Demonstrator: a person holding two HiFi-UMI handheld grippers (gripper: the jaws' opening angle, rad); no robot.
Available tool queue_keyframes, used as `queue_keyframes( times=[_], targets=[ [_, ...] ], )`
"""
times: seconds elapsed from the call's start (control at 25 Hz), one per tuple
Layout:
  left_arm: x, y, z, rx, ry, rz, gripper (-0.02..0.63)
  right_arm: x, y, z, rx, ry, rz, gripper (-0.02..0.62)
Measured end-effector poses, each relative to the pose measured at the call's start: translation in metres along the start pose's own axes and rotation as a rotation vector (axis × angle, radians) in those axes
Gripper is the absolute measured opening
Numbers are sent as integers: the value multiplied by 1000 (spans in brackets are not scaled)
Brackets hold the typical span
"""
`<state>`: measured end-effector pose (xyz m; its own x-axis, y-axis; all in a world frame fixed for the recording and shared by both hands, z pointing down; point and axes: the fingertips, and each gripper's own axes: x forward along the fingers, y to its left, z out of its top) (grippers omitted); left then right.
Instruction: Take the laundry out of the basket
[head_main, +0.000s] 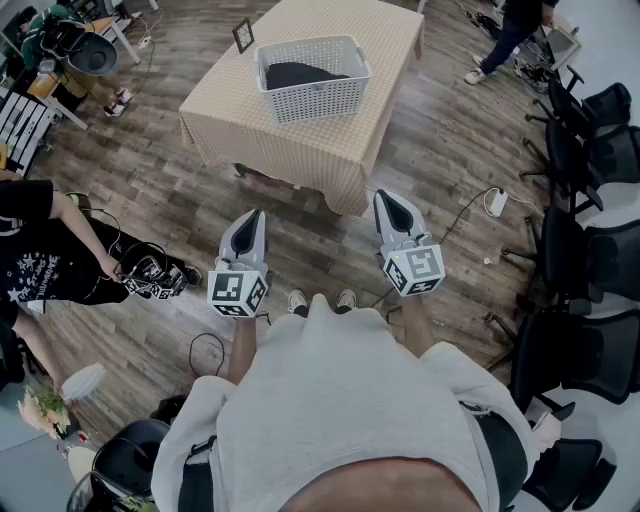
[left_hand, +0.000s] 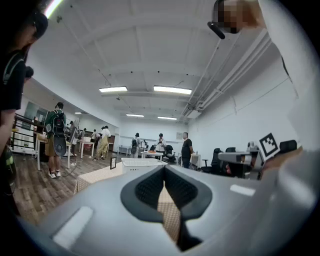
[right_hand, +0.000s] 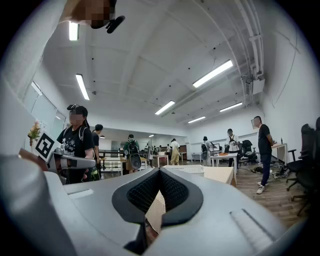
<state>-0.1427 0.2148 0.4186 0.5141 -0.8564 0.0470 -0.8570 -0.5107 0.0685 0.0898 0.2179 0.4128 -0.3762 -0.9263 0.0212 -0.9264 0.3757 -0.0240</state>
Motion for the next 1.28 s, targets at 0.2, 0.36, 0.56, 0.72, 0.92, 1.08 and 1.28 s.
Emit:
queue_keyframes(
  times=[0.2,0.36,0.56,0.72,0.92,1.08,1.28],
  targets=[
    [3,-2,1,5,2,1,11,1,-2,0,5,4,1,-2],
    [4,-3,-1,3,4,2,11,1,-3,-2,4,9,3,-2],
    [6,-3,-3,0,8,8,11,3,-5,-4,5,16,12,-2],
    [8,-7,-4,2,10,14,11,4,-9,-6,7,19,24,-2],
    [10,-16,-4,2,13,24,11,1,-15,-7,13,21,39,-2],
    [17,-24,-5,2,18,32,11,1,-22,-6,40,10,68,-2],
    [25,-38,-9,0,32,46,11,-1,-31,-10,57,10,108,-2]
  ],
)
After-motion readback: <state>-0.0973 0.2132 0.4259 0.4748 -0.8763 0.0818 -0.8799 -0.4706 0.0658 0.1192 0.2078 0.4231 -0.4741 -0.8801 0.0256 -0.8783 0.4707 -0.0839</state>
